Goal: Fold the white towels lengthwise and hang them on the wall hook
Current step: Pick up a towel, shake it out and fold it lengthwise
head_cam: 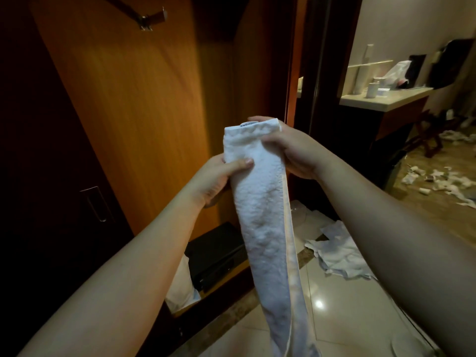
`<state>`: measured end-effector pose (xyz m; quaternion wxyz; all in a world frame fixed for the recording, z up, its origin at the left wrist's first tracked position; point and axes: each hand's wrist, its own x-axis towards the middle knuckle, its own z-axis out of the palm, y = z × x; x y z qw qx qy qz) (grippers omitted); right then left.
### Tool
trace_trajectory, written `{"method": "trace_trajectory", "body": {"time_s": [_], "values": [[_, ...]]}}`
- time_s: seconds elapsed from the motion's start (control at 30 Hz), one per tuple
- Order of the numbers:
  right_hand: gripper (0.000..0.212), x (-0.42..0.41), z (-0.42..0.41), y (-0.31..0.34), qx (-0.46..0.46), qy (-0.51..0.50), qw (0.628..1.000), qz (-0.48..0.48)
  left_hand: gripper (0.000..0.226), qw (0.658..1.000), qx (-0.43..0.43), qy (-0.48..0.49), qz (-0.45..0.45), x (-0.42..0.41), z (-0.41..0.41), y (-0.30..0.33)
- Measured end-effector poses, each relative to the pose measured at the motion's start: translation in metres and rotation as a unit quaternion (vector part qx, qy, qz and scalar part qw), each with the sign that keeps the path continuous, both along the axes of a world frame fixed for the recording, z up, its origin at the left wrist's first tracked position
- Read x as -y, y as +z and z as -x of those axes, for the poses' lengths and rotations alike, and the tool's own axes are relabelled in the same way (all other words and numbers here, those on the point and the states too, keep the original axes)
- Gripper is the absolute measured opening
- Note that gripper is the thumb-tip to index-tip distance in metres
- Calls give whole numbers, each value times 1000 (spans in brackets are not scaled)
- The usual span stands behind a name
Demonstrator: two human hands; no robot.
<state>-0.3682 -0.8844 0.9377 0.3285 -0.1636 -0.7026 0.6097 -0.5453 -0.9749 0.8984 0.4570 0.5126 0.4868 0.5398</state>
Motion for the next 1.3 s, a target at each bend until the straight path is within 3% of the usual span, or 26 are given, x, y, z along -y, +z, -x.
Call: {"method": "trace_trajectory", "body": {"time_s": [0.1, 0.23, 0.3, 0.47, 0.7, 0.9, 1.0, 1.07, 1.2, 1.3], "values": [[49, -11, -7, -20, -12, 21, 998, 56, 45, 1000, -1, 4, -2, 0, -7, 5], [89, -20, -11, -72, -4, 38, 985, 168, 37, 998, 35, 44, 6, -2, -15, 16], [93, -21, -8, -98, 11, 37, 983, 178, 28, 996, 60, 69, 10, -5, -15, 23], [78, -12, 6, -130, 159, 4, 985, 63, 14, 989, 53, 133, 23, -15, -1, 39], [20, 1, 19, -136, 187, -132, 972, -60, 16, 971, 94, 214, 56, -27, 24, 55], [22, 5, 32, -125, 230, -201, 927, -217, 13, 962, 106, 238, 76, -35, 30, 61], [36, 1, 32, -118, 246, -205, 913, -253, 13, 961, 114, 240, 75, -38, 32, 64], [47, -1, 30, -116, 234, -213, 918, -237, 12, 961, 120, 238, 71, -39, 32, 67], [55, -3, 28, -123, 106, -203, 970, -84, 10, 956, 153, 239, 68, -43, 32, 74], [61, -2, 27, -132, 55, -210, 976, -20, 13, 948, 187, 242, 86, -45, 31, 79]]}}
